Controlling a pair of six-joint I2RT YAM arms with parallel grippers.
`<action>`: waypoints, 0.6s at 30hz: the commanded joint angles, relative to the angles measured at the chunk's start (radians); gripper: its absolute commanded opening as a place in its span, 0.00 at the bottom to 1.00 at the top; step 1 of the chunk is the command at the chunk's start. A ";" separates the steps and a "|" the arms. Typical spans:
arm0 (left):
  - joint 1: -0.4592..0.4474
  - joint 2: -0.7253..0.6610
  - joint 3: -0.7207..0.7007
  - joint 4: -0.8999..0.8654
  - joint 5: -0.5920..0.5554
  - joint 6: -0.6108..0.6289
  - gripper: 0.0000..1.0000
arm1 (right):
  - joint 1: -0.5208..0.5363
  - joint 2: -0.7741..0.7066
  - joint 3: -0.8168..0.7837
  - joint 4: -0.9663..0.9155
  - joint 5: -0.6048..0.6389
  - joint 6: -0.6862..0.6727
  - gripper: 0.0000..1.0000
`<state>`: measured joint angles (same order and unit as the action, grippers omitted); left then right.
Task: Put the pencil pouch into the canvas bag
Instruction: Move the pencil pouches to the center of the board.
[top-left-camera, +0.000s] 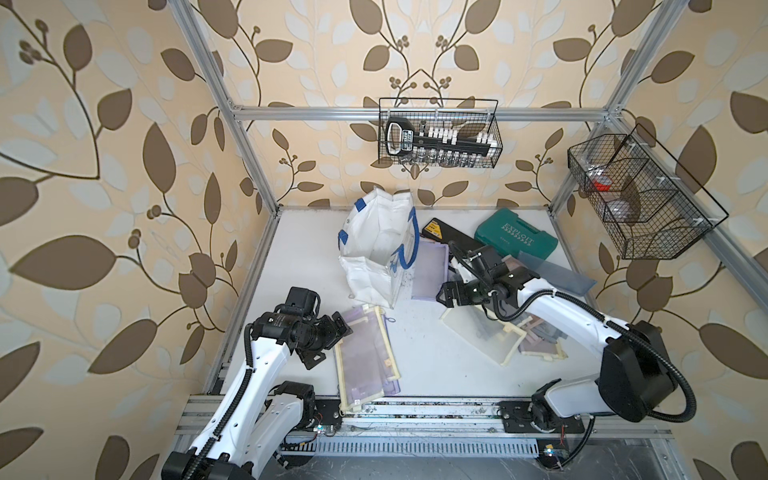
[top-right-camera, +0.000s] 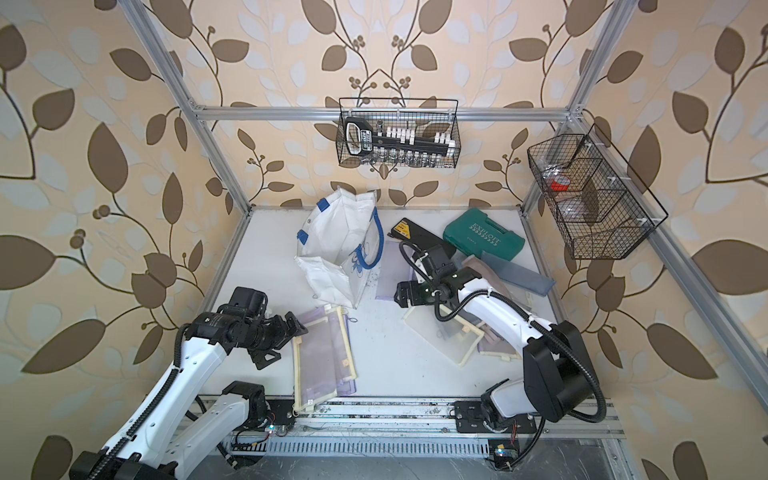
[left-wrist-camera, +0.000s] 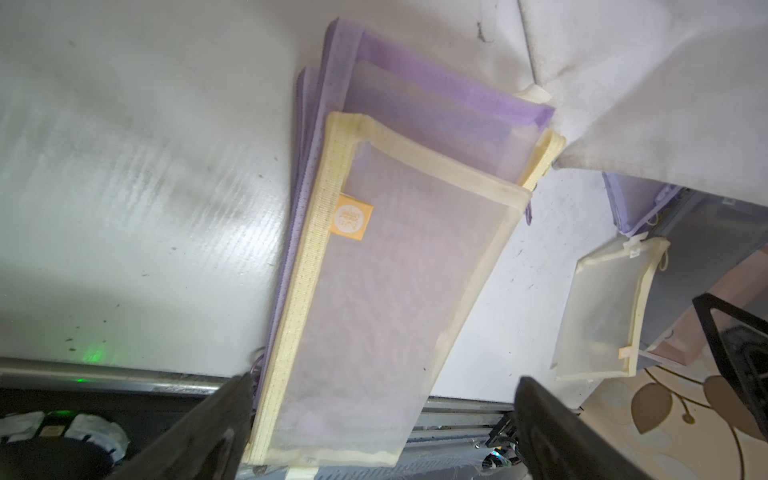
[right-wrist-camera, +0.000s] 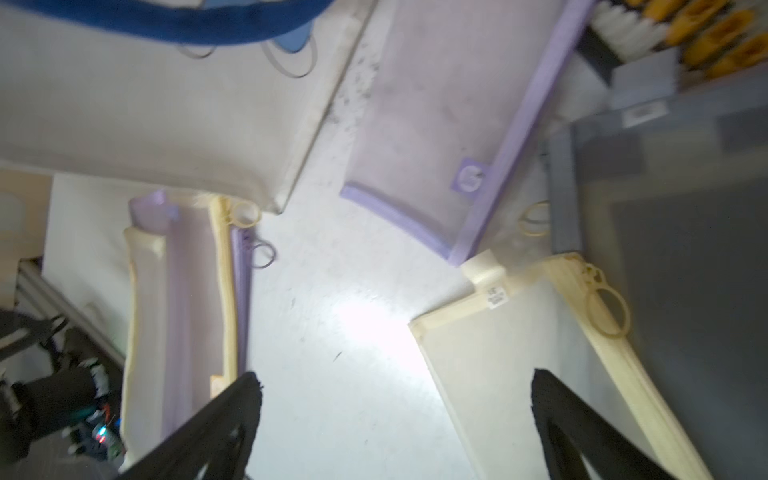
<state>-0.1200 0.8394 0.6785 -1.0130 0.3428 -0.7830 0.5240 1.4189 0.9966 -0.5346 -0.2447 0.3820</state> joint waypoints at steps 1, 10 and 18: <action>-0.016 0.005 -0.045 0.010 -0.035 -0.065 0.99 | 0.066 0.016 -0.019 -0.007 -0.089 0.056 0.99; -0.211 0.111 -0.146 0.196 -0.064 -0.235 0.99 | 0.162 0.174 0.003 0.158 -0.265 0.098 1.00; -0.440 0.323 -0.092 0.459 -0.081 -0.351 0.99 | 0.128 0.162 -0.092 0.184 -0.267 0.119 0.99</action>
<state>-0.5068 1.1019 0.5400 -0.6743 0.2966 -1.0740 0.6758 1.6028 0.9569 -0.3649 -0.4843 0.4789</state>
